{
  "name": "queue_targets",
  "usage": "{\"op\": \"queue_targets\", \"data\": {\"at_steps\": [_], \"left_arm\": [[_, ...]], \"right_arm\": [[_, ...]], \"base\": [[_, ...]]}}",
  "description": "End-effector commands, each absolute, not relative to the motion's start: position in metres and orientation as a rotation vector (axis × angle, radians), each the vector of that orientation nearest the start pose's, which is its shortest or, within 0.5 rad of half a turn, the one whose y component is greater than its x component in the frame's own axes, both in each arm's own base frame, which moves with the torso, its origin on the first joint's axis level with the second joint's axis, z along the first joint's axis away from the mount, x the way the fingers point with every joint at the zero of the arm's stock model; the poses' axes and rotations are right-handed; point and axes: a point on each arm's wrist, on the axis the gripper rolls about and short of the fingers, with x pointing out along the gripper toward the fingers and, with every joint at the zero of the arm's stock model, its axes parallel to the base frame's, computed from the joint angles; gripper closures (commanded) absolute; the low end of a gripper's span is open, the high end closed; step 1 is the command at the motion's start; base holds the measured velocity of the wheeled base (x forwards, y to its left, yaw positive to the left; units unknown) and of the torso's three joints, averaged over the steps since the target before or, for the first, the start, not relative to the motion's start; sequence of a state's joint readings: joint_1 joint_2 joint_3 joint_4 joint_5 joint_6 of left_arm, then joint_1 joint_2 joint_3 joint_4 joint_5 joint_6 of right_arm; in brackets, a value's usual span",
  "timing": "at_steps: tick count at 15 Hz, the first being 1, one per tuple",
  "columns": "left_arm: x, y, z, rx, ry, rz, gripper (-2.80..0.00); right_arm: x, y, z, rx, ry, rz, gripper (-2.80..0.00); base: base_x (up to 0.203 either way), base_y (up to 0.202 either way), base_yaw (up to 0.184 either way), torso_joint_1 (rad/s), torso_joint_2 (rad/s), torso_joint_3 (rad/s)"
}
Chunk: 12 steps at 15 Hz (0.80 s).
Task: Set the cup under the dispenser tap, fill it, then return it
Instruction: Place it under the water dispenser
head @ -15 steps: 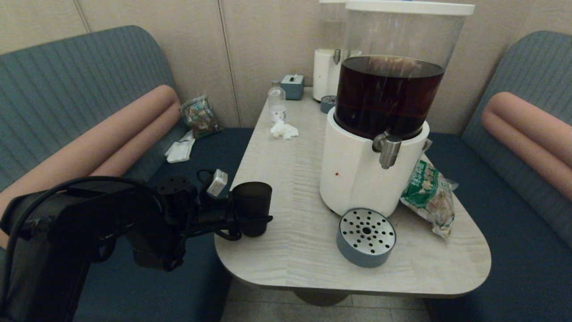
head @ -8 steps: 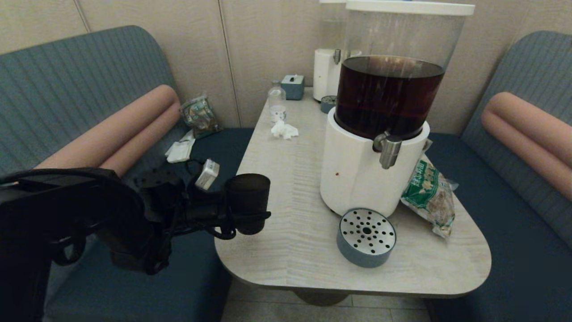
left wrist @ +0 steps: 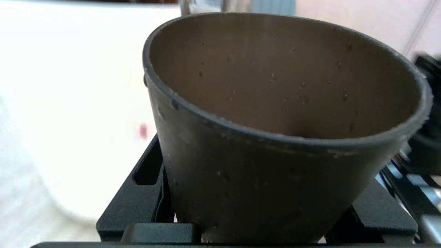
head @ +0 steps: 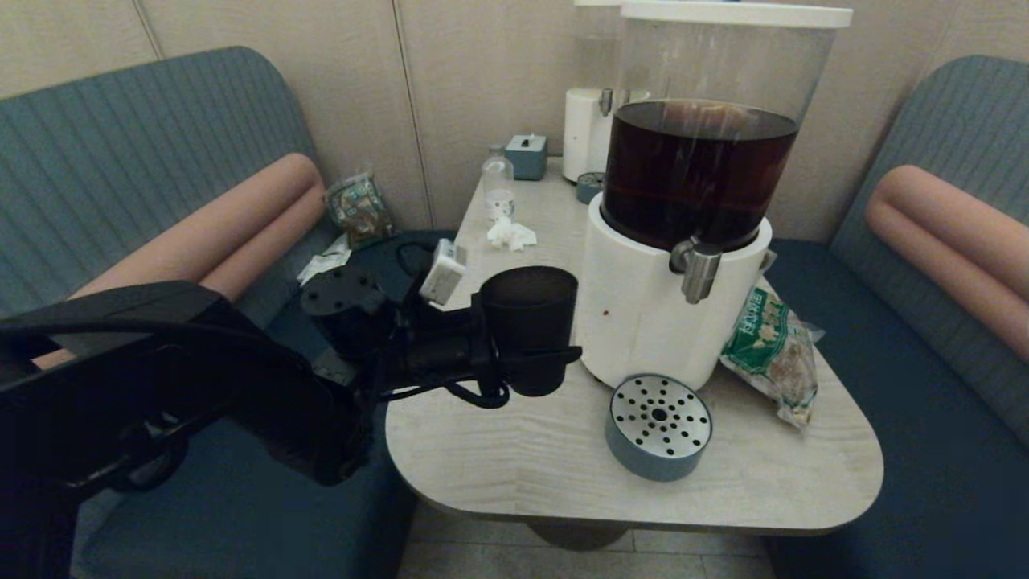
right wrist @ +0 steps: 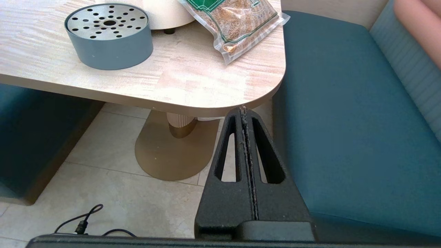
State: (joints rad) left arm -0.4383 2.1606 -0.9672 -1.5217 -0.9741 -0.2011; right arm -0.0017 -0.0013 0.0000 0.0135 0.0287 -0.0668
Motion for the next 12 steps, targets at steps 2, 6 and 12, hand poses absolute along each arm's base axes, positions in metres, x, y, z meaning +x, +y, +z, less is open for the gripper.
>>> {"op": "queue_targets", "data": {"at_steps": [2,6,12], "left_arm": [[0.36,-0.218,0.124,-0.094,-0.218,-1.435,0.0],[0.373,-0.255,0.097,-0.109,-0.227,-1.46,0.0],[0.38,-0.306,0.087,-0.19,-0.291,-1.483,0.0]], "right_arm": [[-0.023,0.001,0.074,-0.067,0.013,0.028,0.0],[-0.023,0.001,0.074,-0.067,0.013,0.028,0.0],[-0.023,0.001,0.074,-0.067,0.013,0.028,0.0]], "base": [[0.0,0.0,0.0,0.0,0.0,0.0],[0.0,0.0,0.0,0.0,0.0,0.0],[0.0,0.0,0.0,0.0,0.0,0.0]]}}
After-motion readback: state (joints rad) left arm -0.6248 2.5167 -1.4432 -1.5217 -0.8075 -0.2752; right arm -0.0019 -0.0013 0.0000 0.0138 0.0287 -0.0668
